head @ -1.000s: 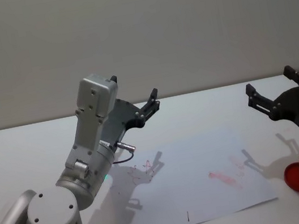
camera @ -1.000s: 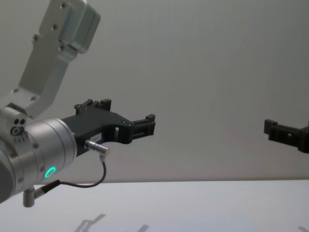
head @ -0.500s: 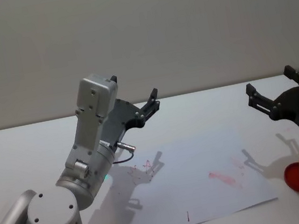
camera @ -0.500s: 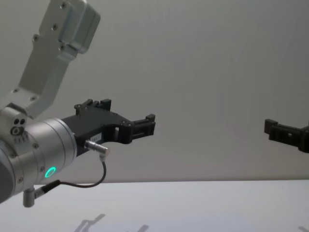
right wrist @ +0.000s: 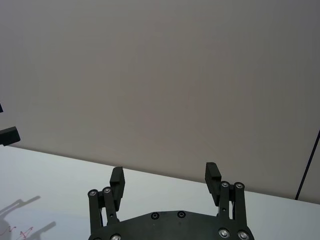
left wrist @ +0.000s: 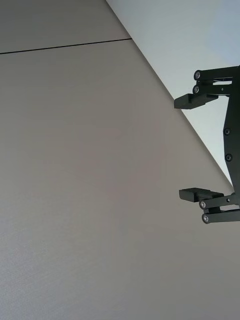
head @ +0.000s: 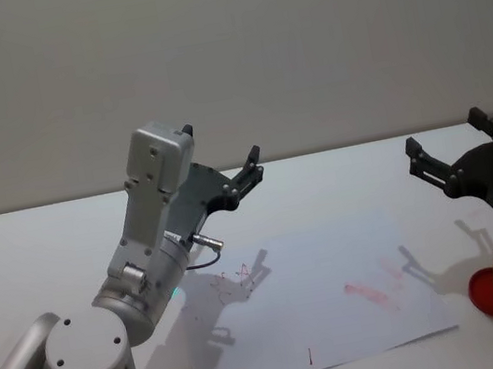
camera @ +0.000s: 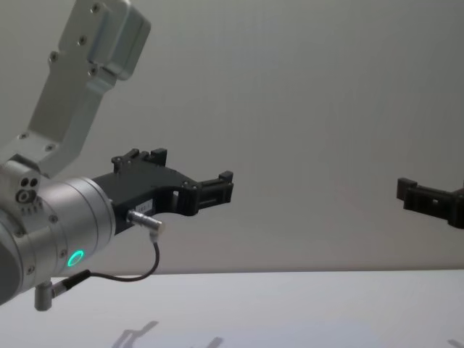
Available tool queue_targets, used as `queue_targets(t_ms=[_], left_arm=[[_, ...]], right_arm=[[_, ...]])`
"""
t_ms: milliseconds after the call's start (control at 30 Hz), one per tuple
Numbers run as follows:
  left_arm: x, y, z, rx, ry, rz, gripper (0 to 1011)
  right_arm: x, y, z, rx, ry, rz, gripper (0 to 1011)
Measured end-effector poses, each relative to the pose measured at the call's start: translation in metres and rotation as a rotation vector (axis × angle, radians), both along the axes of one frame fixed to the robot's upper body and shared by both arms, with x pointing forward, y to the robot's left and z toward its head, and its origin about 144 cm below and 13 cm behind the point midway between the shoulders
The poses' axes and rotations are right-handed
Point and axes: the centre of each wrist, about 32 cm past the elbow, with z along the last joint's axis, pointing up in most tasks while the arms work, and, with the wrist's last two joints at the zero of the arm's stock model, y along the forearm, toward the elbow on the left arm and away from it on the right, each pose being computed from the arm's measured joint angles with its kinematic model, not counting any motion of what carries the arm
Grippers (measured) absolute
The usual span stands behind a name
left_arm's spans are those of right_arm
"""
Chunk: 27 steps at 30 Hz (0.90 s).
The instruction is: Use the one hand to pick up the stamp and affix it onto the A4 paper.
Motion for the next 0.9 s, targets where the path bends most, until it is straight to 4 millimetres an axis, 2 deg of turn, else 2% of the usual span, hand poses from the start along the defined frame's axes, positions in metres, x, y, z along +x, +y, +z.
queue_targets(t_ms=[333, 900], left_arm=[[0.0, 0.0, 0.0, 0.0, 0.0, 0.0, 1001], [0.0, 0.0, 0.0, 0.0, 0.0, 0.0, 1001]], right_arm=[[-0.01, 0.0, -0.002, 0.002, 0.011, -0.017, 1001], [-0.062, 0.004, -0.015, -0.018, 0.121, -0.172, 1001]])
